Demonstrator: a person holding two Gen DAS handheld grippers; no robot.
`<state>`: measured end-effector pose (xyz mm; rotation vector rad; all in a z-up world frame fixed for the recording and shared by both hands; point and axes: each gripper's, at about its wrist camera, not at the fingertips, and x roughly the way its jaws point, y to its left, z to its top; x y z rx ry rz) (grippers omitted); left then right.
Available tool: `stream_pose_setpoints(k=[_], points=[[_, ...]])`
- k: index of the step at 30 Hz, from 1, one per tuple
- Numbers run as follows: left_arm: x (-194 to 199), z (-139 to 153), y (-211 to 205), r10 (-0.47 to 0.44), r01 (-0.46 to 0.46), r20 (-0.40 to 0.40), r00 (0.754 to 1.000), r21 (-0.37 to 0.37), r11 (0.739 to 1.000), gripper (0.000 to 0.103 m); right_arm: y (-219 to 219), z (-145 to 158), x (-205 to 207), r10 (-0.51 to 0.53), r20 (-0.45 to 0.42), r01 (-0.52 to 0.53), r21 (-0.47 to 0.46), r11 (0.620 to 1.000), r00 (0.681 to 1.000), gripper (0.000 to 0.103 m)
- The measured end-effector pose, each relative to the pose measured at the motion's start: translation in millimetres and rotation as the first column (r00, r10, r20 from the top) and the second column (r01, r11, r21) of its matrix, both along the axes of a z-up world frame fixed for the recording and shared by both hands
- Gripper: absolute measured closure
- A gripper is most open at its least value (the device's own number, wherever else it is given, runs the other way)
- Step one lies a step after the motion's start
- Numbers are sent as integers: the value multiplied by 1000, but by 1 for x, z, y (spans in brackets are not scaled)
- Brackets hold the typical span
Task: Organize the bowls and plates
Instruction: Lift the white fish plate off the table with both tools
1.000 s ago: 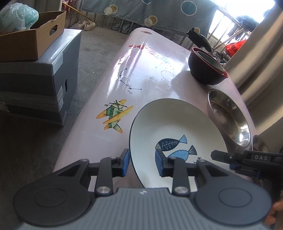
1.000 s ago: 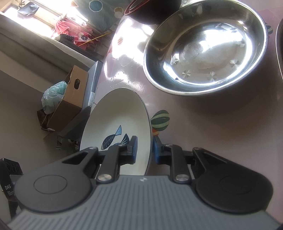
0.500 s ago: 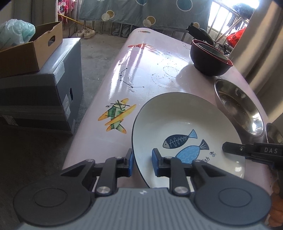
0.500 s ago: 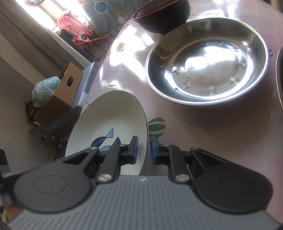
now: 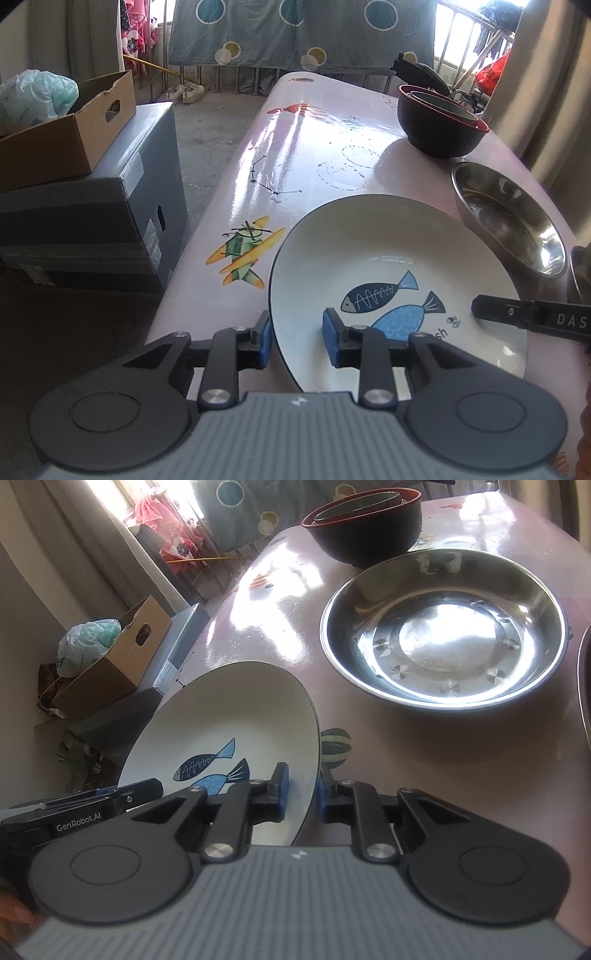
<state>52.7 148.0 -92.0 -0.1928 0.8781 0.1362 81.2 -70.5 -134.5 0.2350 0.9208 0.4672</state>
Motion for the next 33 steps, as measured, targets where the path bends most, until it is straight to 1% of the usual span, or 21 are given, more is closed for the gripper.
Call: stream_pose_setpoints(k=[5, 11, 22, 33], points=[[-1, 2, -3, 14, -14, -2, 1000, 27, 1000, 73, 8, 3, -2, -10, 4, 10, -32, 999, 1000, 87], [-1, 4, -2, 24, -24, 5, 1000, 31, 999, 73, 11, 7, -5, -4, 24, 6, -55, 998, 1000, 87], [-5, 9, -3, 25, -27, 39, 999, 49, 998, 73, 13, 15, -6, 11, 58, -7, -69, 998, 998, 87], [-7, 13, -2, 18, -21, 65, 998, 48, 999, 73, 12, 18, -11, 17, 84, -10, -77, 997, 996, 87]])
